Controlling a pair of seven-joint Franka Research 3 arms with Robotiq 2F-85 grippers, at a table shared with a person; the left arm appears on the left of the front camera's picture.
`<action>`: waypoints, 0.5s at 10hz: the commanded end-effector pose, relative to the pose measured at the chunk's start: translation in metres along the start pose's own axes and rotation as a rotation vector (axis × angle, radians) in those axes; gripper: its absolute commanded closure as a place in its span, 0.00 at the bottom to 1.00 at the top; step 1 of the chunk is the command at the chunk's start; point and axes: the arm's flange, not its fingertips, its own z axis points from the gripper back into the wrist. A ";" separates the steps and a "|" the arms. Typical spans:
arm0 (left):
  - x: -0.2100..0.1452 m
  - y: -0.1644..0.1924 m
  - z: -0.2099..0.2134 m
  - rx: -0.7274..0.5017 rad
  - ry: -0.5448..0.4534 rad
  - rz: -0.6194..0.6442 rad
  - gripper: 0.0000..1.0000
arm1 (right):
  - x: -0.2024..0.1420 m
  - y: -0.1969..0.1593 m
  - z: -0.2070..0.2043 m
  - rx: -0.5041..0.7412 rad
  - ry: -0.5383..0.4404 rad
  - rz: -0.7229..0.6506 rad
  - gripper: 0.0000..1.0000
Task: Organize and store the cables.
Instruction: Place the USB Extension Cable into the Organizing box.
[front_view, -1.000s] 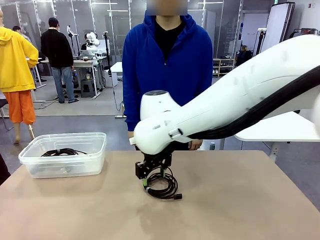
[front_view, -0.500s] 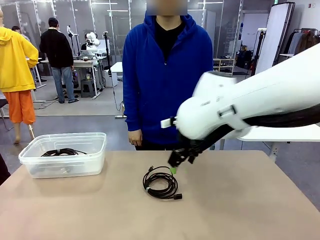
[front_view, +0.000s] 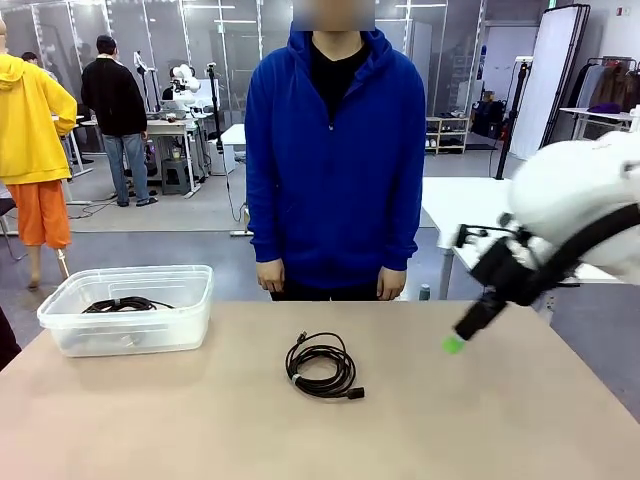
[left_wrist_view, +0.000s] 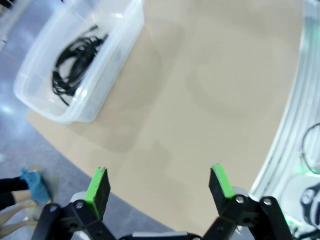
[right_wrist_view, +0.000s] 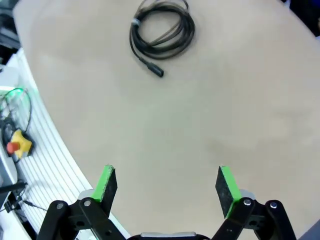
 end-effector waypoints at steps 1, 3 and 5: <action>0.025 -0.030 -0.001 -0.042 0.015 0.025 0.00 | -0.049 -0.012 0.021 0.013 -0.039 -0.066 0.00; 0.052 -0.048 -0.006 -0.076 0.020 0.059 0.00 | -0.091 -0.023 0.034 0.002 -0.106 -0.093 0.00; 0.083 -0.064 -0.015 -0.110 0.106 0.081 0.00 | -0.130 -0.028 0.052 -0.009 -0.164 -0.135 0.00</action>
